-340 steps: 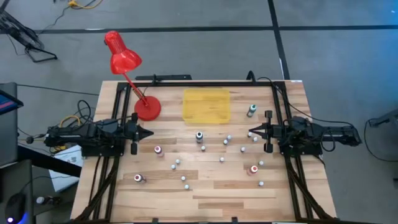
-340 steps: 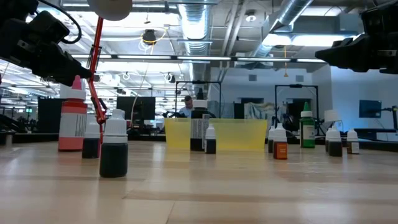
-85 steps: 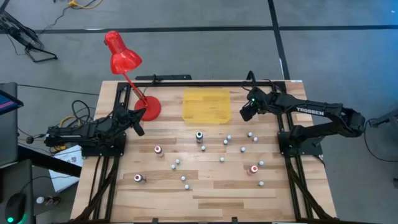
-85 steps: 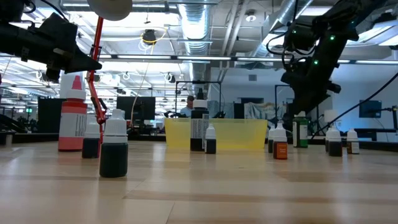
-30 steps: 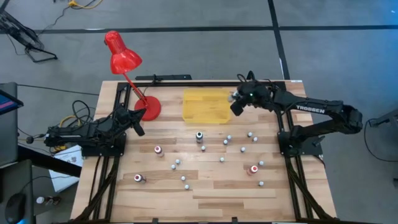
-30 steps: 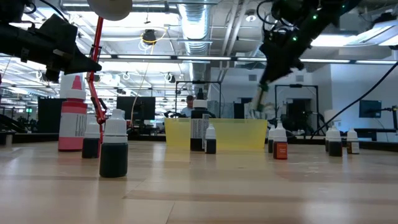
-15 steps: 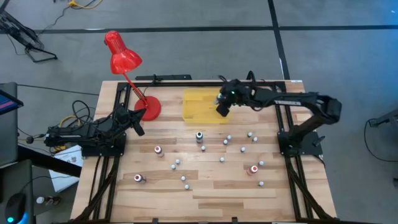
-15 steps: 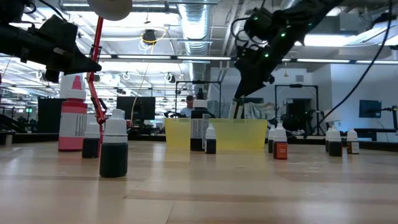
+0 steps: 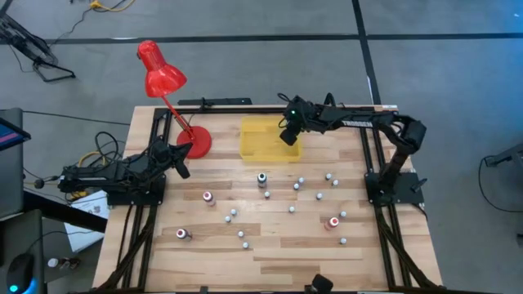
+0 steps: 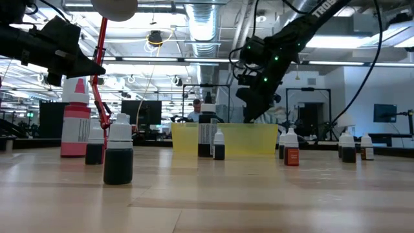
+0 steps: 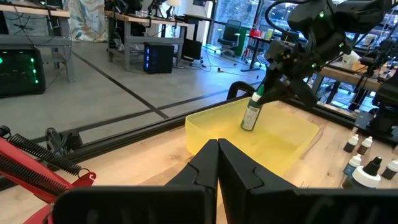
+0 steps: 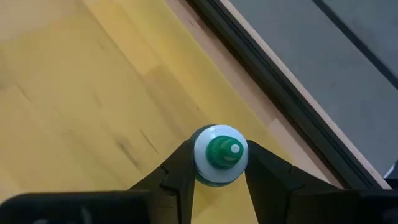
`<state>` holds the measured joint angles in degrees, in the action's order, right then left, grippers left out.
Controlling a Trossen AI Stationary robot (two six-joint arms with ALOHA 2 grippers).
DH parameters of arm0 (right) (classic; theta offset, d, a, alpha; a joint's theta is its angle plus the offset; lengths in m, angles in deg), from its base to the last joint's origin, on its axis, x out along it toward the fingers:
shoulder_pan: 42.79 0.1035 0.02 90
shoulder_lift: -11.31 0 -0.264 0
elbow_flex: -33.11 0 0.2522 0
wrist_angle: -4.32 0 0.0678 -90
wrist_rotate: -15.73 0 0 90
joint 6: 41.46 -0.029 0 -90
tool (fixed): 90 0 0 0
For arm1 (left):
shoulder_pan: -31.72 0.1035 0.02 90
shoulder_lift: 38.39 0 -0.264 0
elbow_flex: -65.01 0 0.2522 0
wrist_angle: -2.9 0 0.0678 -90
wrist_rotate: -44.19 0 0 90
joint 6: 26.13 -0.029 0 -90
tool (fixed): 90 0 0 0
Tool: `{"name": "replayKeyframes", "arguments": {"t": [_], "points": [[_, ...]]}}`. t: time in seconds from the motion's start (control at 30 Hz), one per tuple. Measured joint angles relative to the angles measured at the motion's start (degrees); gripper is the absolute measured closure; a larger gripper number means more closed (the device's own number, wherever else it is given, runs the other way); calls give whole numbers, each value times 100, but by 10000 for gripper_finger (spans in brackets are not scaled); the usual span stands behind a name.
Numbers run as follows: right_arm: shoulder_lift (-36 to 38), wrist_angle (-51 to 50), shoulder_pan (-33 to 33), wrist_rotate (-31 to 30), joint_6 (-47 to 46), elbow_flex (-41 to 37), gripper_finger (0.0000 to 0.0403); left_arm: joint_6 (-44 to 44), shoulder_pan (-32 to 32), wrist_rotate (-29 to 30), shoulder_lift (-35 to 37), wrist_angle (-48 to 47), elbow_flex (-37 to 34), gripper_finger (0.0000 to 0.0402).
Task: Pick & Place food coloring
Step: Put the large green food coloring bottle into the yellow bin
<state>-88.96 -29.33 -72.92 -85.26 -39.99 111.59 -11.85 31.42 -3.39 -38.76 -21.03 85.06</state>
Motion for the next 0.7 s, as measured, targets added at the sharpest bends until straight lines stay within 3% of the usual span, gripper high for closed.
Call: {"name": "replayKeyframes", "arguments": {"t": [0.3,0.7], "points": [[35,-33,-66,4,-8,-18,277,0,0,1,0,-5,0,401],[17,-264,-66,-576,78,235,165,6,0,1,0,-70,0,401]]}}
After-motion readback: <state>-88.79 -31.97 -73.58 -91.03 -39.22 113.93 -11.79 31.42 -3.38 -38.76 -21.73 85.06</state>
